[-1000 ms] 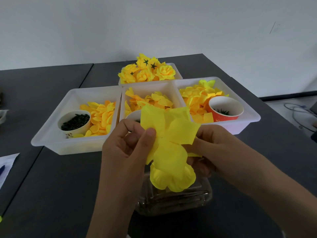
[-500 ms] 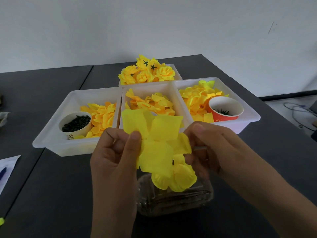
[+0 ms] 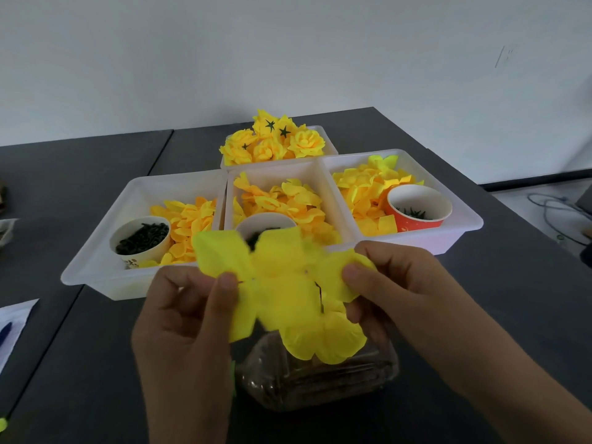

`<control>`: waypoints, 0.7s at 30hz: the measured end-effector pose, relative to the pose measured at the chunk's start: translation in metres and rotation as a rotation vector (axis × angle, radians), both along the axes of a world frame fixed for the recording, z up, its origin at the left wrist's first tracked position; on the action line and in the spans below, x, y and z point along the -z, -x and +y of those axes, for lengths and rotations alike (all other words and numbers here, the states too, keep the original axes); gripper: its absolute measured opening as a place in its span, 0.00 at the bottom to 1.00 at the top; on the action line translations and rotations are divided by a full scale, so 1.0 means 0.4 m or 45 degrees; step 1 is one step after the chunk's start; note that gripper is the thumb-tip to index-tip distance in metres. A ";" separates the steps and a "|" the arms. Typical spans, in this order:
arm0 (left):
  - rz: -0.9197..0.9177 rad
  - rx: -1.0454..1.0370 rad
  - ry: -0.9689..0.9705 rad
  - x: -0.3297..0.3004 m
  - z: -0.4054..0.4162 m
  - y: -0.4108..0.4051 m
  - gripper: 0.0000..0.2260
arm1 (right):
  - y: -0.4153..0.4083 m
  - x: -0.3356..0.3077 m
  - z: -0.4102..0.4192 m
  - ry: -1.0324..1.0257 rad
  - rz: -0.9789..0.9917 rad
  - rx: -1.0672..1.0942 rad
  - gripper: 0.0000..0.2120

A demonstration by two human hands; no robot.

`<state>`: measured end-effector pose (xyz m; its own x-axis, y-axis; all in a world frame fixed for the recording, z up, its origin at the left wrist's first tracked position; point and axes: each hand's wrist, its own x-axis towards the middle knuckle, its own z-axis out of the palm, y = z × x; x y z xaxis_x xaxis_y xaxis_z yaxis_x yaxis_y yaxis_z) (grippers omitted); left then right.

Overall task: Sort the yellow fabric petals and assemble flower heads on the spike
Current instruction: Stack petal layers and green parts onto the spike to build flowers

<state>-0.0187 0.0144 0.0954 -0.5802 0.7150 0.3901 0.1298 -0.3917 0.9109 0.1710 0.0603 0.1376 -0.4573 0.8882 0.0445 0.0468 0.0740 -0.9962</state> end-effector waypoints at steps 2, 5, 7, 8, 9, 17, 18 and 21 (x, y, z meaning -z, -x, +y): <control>-0.017 -0.094 -0.045 0.023 -0.004 0.049 0.10 | -0.007 0.004 0.002 0.014 0.011 0.046 0.15; 0.093 -0.235 0.135 0.078 -0.018 0.160 0.12 | -0.020 0.010 0.008 0.044 0.055 0.060 0.12; 0.330 -0.295 0.512 0.128 -0.029 0.229 0.11 | -0.027 0.019 0.012 0.089 0.097 0.013 0.12; 0.451 -0.321 0.717 0.152 -0.035 0.251 0.09 | -0.028 0.024 0.013 0.117 0.116 -0.012 0.13; 0.549 -0.307 0.880 0.172 -0.041 0.266 0.09 | -0.028 0.029 0.013 0.147 0.137 -0.032 0.13; 0.839 -0.173 1.046 0.130 -0.055 0.214 0.08 | -0.007 0.040 0.004 0.061 -0.035 -0.069 0.17; 0.783 -0.092 0.820 0.093 -0.057 0.182 0.12 | -0.004 0.037 0.000 0.041 -0.049 -0.094 0.17; 0.327 0.500 0.559 -0.016 -0.056 0.071 0.26 | 0.012 0.029 -0.001 0.021 -0.082 -0.144 0.18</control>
